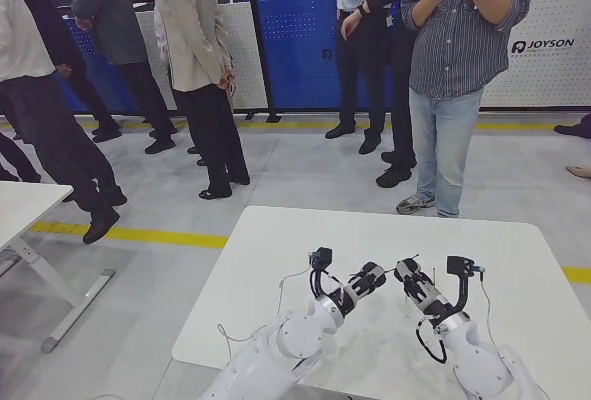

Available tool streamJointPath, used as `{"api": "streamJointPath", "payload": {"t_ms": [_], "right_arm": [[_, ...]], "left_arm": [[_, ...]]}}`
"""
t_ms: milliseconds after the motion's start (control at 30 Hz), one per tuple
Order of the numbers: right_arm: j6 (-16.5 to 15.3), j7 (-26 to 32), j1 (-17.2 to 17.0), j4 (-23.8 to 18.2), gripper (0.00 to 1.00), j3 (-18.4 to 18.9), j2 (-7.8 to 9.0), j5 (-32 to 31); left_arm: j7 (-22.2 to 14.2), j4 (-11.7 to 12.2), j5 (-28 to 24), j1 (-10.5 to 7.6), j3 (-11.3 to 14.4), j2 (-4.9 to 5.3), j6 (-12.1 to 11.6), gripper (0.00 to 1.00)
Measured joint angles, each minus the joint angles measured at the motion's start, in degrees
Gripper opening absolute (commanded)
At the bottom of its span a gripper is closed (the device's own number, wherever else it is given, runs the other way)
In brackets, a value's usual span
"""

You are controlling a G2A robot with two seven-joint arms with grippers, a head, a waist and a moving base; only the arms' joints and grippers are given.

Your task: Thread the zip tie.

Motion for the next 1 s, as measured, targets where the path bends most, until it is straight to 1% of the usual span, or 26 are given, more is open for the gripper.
{"api": "streamJointPath", "payload": {"t_ms": [300,367,400,467,567,733,800,867,900,1000], "right_arm": [[-0.6,1.6,0.6,0.5,0.01,-0.2,0.03,0.2],[-0.4,1.6,0.6,0.5,0.35,-0.1,0.03,0.3],[-0.4,1.6,0.6,0.5,0.47,-0.1,0.04,0.4],[-0.4,1.5,0.5,0.5,0.5,0.0,0.07,0.2],[-0.3,1.2,0.2,0.2,0.49,0.1,0.1,-0.2],[-0.2,0.2,-0.4,-0.5,0.43,0.4,0.16,-0.5],[-0.1,-0.2,-0.7,-0.7,0.34,0.6,0.17,-0.5],[0.0,-0.5,-0.8,-0.9,0.32,0.7,0.19,-0.6],[0.1,-0.6,-0.9,-0.9,0.27,0.8,0.2,-0.6],[0.2,-0.8,-1.0,-1.0,0.07,0.9,0.21,-0.8]], "left_arm": [[-0.4,0.1,0.5,-0.03,0.0,-0.04,0.6,0.0],[-0.3,0.2,0.5,-0.15,0.0,-0.07,0.9,0.0],[-0.2,0.3,0.5,-0.2,0.0,-0.09,1.0,0.0],[-0.1,0.5,0.5,-0.28,0.0,-0.14,1.3,0.0],[0.0,0.7,0.7,-0.45,0.2,-0.22,1.6,0.0],[0.2,1.0,1.0,-0.71,0.4,-0.36,1.9,0.0],[0.2,1.1,1.0,-0.75,0.4,-0.39,1.9,0.0],[0.3,1.1,1.1,-0.76,0.4,-0.42,1.9,0.0],[0.3,1.1,1.1,-0.76,0.4,-0.43,1.9,0.0],[0.4,1.1,1.0,-0.74,0.3,-0.46,1.9,0.0]]}}
